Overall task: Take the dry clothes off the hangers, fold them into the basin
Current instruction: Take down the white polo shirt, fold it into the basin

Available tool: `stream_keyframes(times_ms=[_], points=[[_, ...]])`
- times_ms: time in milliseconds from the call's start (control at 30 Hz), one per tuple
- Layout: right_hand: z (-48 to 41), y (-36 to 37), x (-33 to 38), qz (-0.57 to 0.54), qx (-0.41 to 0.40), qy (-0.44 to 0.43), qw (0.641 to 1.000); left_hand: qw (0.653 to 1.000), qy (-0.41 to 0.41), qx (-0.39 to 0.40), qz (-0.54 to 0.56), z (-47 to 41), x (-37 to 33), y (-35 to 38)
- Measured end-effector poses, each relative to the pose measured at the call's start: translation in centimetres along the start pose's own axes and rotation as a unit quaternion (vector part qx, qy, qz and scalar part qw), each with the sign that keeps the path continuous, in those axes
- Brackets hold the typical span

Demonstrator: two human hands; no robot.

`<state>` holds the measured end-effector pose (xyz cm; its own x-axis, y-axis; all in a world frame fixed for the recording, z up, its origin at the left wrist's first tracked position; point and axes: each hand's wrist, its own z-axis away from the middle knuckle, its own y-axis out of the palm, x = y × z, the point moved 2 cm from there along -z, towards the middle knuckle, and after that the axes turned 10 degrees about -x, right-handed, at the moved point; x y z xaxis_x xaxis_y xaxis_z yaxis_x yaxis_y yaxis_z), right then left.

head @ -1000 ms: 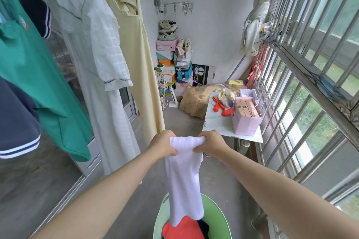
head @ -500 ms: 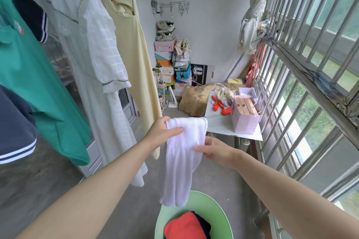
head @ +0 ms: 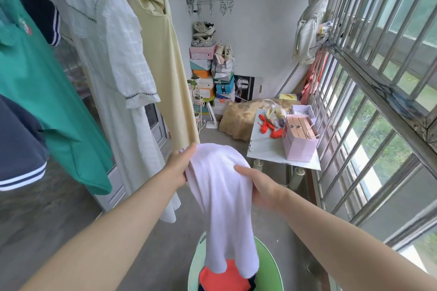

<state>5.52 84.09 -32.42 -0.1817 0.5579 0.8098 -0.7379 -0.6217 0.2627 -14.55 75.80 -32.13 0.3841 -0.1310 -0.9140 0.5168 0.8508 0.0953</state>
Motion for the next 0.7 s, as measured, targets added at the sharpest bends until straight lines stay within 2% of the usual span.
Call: stream_keyframes(times_ms=[33, 100, 133, 200, 233, 300, 400, 567, 633, 700], points=[[0.0, 0.3, 0.3, -0.018, -0.006, -0.001, 1.000, 0.997, -0.040, 0.012, 0.061, 0.2, 0.0, 0.0], [-0.3, 0.7, 0.9, -0.057, -0.024, -0.015, 0.998, 0.980, -0.097, 0.085, 0.154, 0.9, -0.2, 0.1], [-0.6, 0.8, 1.1, -0.064, -0.032, -0.023, 0.997, 0.975, -0.099, 0.135, 0.149, 1.5, 0.1, 0.3], [-1.3, 1.1, 1.5, -0.041, -0.050, -0.046, 0.997, 0.974, -0.076, 0.209, 0.050, 3.1, 1.9, 0.9], [-1.6, 0.9, 1.6, -0.017, -0.071, -0.061, 0.995, 0.974, -0.066, 0.216, 0.007, 3.6, 3.1, 1.2], [-1.9, 0.3, 1.5, 0.035, -0.118, -0.094, 0.988, 0.983, -0.038, 0.176, -0.031, 3.3, 4.5, 1.6], [-2.5, -0.9, 0.8, 0.086, -0.180, -0.114, 0.973, 0.991, -0.021, 0.134, -0.014, 2.4, 4.7, 1.6], [-2.8, -2.2, 0.6, 0.132, -0.223, -0.162, 0.952, 0.971, 0.054, 0.210, -0.097, 2.6, 4.0, 1.7], [-2.4, -2.2, 0.8, 0.154, -0.200, -0.156, 0.955, 0.974, 0.047, 0.199, -0.093, 2.5, 3.7, 1.6], [-1.8, -2.0, 1.0, 0.174, -0.130, -0.149, 0.965, 0.979, 0.016, 0.190, -0.074, 2.2, 3.6, 1.4]])
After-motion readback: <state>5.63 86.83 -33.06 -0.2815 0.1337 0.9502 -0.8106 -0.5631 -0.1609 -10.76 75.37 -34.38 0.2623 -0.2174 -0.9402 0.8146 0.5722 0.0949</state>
